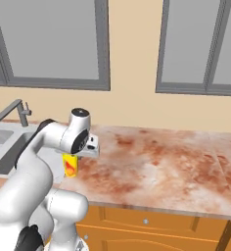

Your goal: Pick the cup and bowl from the counter and place them on the counter next to the sink.

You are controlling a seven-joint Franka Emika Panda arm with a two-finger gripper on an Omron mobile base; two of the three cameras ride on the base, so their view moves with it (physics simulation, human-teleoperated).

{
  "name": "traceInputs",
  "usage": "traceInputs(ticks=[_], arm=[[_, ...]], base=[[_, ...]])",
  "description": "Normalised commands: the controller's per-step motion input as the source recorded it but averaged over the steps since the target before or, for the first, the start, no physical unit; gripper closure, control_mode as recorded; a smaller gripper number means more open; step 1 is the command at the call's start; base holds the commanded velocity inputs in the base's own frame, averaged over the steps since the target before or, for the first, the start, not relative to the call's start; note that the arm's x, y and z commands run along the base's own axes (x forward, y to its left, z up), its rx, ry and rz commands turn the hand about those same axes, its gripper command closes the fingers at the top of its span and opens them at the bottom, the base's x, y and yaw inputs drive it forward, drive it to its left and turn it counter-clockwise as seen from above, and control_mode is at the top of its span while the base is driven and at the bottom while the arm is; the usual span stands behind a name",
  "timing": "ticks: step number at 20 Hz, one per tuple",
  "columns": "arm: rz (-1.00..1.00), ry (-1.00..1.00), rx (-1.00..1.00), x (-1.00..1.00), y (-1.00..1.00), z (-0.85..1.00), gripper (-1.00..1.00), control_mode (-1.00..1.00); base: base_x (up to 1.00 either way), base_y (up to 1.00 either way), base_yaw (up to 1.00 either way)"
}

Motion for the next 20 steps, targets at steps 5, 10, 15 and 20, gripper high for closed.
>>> traceInputs(ticks=[5, 10, 15, 20], arm=[[0.0, 0.0, 0.0, 0.08, 0.04, -0.53, 1.0, -1.0], [0.0, 0.0, 0.0, 0.0, 0.0, -0.47, 1.0, -1.0], [0.0, 0.0, 0.0, 0.0, 0.0, -0.41, 1.0, -1.0], [0.0, 0.0, 0.0, 0.0, 0.0, -0.33, 1.0, -1.0]], base=[[0.0, 0.0, 0.0], [0.0, 0.0, 0.0], [0.0, 0.0, 0.0], [0.0, 0.0, 0.0]])
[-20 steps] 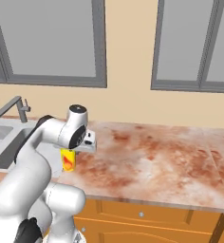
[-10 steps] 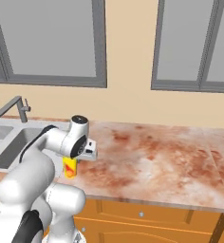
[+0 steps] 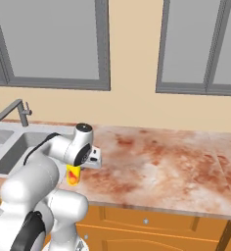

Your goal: Pick the cup and bowl from the counter and place them on the counter next to the sink.

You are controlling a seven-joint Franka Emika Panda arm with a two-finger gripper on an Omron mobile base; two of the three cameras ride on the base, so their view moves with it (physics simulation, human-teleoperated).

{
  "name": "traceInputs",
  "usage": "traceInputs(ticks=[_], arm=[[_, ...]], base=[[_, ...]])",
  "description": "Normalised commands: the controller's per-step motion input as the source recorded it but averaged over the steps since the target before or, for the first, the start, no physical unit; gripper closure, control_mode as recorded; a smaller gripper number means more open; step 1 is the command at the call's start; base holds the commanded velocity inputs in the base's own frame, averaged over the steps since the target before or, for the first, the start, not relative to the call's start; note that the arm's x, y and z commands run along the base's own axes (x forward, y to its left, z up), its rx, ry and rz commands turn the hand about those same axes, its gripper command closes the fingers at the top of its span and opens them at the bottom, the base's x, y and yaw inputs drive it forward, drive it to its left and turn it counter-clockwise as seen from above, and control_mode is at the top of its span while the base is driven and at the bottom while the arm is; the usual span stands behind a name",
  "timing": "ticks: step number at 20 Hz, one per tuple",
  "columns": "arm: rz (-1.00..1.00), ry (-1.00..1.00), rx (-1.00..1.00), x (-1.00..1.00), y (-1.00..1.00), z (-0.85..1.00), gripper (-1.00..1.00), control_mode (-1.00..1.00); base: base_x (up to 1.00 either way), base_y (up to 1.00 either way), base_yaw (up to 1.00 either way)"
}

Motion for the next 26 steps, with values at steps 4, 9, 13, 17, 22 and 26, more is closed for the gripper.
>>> traceInputs(ticks=[4, 9, 13, 17, 22, 26], arm=[[0.0, 0.0, 0.0, 0.0, 0.0, -0.09, 1.0, -1.0], [0.0, 0.0, 0.0, 0.0, 0.0, 0.0, -1.0, -1.0], [0.0, 0.0, 0.0, 0.0, 0.0, 0.0, -1.0, -1.0], [0.0, 0.0, 0.0, -0.07, 0.0, 0.0, -1.0, -1.0], [0.0, -0.03, 0.0, -0.34, 0.0, 0.21, -1.0, -1.0], [0.0, -0.01, 0.0, -0.33, 0.0, 0.34, -1.0, -1.0]], base=[[0.0, 0.0, 0.0], [0.0, 0.0, 0.0], [0.0, 0.0, 0.0], [0.0, 0.0, 0.0], [0.0, 0.0, 0.0], [0.0, 0.0, 0.0]])
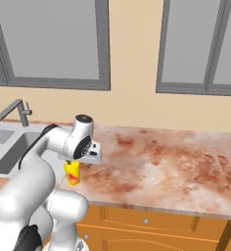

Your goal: Pick the cup and bowl from the counter and place them on the counter next to the sink.

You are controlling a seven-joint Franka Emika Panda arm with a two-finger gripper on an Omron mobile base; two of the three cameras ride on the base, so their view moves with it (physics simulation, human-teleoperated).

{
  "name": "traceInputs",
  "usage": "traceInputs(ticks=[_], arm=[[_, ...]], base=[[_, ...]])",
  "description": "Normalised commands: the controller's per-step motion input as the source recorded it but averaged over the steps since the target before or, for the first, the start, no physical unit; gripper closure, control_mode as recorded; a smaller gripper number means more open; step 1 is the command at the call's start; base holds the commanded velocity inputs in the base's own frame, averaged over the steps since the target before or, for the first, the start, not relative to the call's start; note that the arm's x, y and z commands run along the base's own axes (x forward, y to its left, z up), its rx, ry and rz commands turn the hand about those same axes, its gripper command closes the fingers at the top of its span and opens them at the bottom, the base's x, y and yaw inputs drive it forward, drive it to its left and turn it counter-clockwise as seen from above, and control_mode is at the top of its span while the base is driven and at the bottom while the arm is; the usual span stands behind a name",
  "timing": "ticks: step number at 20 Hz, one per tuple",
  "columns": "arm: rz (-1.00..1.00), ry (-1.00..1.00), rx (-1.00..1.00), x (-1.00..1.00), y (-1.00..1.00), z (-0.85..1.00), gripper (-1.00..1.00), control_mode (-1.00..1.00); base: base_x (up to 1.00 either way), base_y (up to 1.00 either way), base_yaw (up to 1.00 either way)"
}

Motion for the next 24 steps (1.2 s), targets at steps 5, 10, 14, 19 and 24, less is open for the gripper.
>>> traceInputs(ticks=[5, 10, 14, 19, 24], arm=[[0.0, 0.0, 0.0, -0.34, 0.0, 0.35, -1.0, -1.0], [0.0, 0.0, 0.0, -0.64, 0.0, 0.08, -1.0, -1.0], [0.0, 0.0, 0.0, -0.69, 0.0, 0.15, -1.0, -1.0], [-0.02, 0.0, 0.0, -0.33, 0.0, 0.09, -1.0, -1.0], [-0.01, 0.0, 0.0, -0.01, 0.0, 0.0, -1.0, -1.0]], base=[[0.0, 0.0, 0.0], [0.0, 0.0, 0.0], [0.0, 0.0, 0.0], [0.0, 0.0, 0.0], [0.0, 0.0, 0.0]])
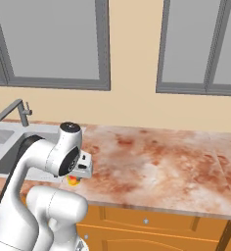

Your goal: Pick the cup and bowl from the counter and place them on the counter next to the sink.

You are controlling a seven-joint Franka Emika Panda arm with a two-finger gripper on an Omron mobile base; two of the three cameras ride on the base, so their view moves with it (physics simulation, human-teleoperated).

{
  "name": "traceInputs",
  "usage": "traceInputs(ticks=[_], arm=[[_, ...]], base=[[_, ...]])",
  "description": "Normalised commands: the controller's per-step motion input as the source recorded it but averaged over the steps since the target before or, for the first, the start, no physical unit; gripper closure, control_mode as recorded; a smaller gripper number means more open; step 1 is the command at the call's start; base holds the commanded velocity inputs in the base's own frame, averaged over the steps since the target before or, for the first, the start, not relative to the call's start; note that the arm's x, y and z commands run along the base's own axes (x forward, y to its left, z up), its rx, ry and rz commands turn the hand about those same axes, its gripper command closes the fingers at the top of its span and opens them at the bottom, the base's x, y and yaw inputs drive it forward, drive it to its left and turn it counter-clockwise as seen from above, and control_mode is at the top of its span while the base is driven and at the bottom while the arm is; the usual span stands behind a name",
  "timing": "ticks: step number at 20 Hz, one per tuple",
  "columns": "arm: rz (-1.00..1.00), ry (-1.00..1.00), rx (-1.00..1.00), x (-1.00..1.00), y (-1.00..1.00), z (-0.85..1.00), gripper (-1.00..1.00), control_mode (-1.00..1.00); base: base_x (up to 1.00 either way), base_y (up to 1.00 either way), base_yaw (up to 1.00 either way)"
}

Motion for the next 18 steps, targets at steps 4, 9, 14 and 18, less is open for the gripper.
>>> traceInputs(ticks=[4, 9, 14, 18], arm=[[0.0, 0.0, 0.0, 0.0, 0.0, 0.0, -1.0, -1.0], [0.0, 0.0, 0.0, 0.0, 0.0, 0.0, -1.0, -1.0], [0.0, 0.0, 0.0, 0.0, 0.0, 0.0, -1.0, 1.0], [0.0, 0.0, 0.0, 0.0, 0.0, 0.0, -1.0, 1.0]], base=[[0.0, 0.0, 0.0], [0.0, 0.0, 0.0], [0.0, 0.0, 0.0], [-0.66, -0.08, -0.03]])
